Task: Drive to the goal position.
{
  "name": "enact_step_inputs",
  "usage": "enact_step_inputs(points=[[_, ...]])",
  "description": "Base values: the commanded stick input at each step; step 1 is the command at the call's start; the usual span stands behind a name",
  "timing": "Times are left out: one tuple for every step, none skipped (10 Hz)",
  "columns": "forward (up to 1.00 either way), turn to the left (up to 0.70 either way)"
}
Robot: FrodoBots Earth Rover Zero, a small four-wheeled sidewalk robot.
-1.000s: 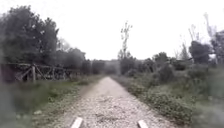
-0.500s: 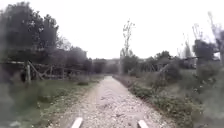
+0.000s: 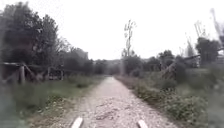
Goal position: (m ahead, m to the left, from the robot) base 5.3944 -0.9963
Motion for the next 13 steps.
enact_step_inputs(points=[[0.70,0.00],[0.70,0.00],[0.70,0.00],[0.70,0.00],[0.70,0.00],[0.70,0.00],[0.70,0.00],[0.70,0.00],[0.70,0.00],[0.70,0.00],[0.70,-0.08],[0.70,-0.35],[0.70,-0.35]])
